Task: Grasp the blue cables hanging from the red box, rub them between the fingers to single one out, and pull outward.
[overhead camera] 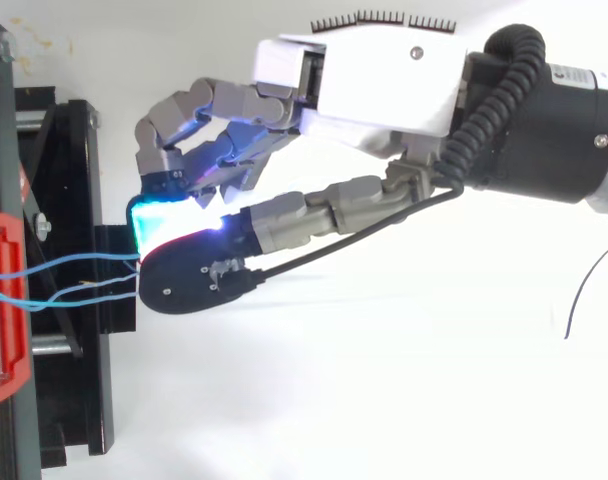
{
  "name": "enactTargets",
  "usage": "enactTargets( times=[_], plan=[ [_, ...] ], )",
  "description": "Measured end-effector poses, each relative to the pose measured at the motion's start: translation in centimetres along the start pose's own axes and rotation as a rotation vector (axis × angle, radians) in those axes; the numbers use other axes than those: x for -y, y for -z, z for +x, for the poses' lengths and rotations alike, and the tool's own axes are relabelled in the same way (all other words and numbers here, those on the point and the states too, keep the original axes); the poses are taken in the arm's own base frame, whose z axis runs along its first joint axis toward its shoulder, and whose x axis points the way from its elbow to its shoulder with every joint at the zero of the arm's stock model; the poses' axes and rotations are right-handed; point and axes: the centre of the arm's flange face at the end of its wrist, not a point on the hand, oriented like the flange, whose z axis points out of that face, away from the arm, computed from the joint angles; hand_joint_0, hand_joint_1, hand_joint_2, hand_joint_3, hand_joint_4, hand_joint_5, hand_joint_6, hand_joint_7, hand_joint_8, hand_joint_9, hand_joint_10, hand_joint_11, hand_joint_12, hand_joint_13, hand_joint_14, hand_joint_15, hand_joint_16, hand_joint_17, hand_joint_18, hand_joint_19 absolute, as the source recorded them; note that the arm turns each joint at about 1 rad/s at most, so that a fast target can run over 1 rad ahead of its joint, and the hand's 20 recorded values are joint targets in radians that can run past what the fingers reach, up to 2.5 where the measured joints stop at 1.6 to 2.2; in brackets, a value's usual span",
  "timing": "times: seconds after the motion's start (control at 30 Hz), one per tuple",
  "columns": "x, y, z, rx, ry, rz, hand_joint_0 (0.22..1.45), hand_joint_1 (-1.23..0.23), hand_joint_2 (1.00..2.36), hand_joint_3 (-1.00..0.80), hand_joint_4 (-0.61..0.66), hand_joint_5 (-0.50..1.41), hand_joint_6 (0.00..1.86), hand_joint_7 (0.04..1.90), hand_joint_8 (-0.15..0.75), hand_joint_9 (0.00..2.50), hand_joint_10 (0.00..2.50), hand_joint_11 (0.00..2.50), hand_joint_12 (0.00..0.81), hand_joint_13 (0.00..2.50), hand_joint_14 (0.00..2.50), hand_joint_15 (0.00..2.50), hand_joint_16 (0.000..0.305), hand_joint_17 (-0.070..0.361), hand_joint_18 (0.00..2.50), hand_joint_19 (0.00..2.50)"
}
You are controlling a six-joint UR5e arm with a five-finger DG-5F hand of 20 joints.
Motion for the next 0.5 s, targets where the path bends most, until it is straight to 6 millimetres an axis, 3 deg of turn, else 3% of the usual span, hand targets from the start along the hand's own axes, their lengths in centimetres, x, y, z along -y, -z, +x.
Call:
enactTargets(
  times=[0.5],
  plan=[
    [-1.9,3.1,-1.1,-0.051,0.039,0.103,0.61,-0.72,1.03,-0.01,0.25,-0.16,0.80,1.09,0.272,0.77,0.01,0.55,0.314,0.66,0.02,0.41,0.038,0.086,0.57,0.71]
  ],
)
